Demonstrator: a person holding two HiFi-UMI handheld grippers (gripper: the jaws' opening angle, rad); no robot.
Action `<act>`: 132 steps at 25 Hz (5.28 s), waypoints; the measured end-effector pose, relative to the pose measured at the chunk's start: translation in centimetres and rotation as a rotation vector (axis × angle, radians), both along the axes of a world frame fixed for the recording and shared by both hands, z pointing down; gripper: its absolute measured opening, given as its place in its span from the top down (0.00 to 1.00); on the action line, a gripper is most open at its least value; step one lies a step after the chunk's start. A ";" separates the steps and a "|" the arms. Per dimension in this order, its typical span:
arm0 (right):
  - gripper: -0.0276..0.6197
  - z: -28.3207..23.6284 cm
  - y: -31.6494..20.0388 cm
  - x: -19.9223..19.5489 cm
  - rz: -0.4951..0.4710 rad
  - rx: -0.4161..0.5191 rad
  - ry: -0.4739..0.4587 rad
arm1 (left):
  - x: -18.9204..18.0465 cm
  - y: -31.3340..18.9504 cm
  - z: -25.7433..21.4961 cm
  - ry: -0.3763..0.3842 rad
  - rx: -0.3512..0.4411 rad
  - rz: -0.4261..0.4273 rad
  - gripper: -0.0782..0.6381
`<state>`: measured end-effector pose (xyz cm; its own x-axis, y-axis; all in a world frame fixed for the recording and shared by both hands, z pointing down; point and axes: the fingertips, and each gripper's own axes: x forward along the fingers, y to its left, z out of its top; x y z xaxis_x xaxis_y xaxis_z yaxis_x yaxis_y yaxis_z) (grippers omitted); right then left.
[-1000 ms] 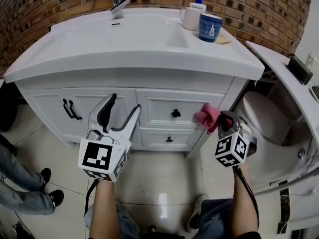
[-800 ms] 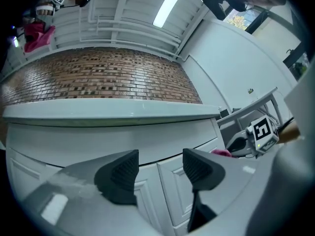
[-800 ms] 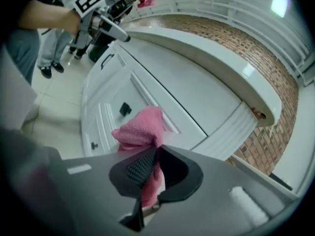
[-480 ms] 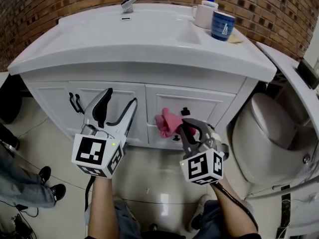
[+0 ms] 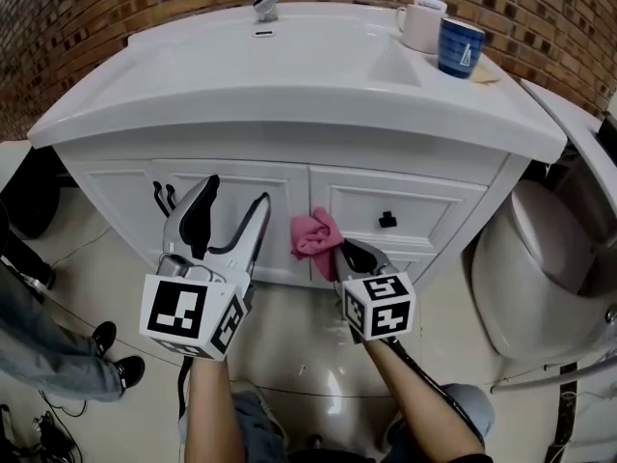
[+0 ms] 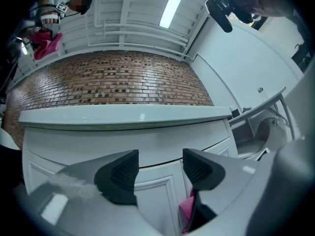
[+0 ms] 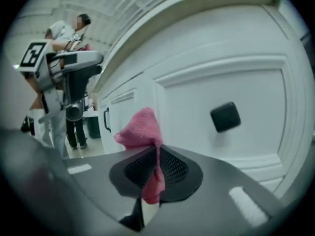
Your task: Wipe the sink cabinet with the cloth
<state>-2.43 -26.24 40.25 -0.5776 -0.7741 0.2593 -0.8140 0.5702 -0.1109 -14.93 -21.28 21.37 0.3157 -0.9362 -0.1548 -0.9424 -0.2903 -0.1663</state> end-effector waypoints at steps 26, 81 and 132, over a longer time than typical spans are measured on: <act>0.91 3.3 0.2 12.6 0.181 -0.092 -0.040 | 4.6 -2.6 1.4 0.030 -0.039 0.085 0.50; 0.91 11.2 -0.3 10.3 0.283 -0.391 -0.301 | 0.9 -2.8 1.7 0.112 -0.082 0.101 0.49; 0.91 16.5 1.4 16.4 0.164 -0.472 -0.280 | 4.9 -3.6 4.2 -0.093 -0.133 0.114 0.49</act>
<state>13.93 -24.88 56.78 -0.5560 -0.6970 0.4529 -0.7905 0.2750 -0.5472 -10.04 -24.85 25.57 0.4281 -0.9037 0.0029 -0.8845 -0.4196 -0.2041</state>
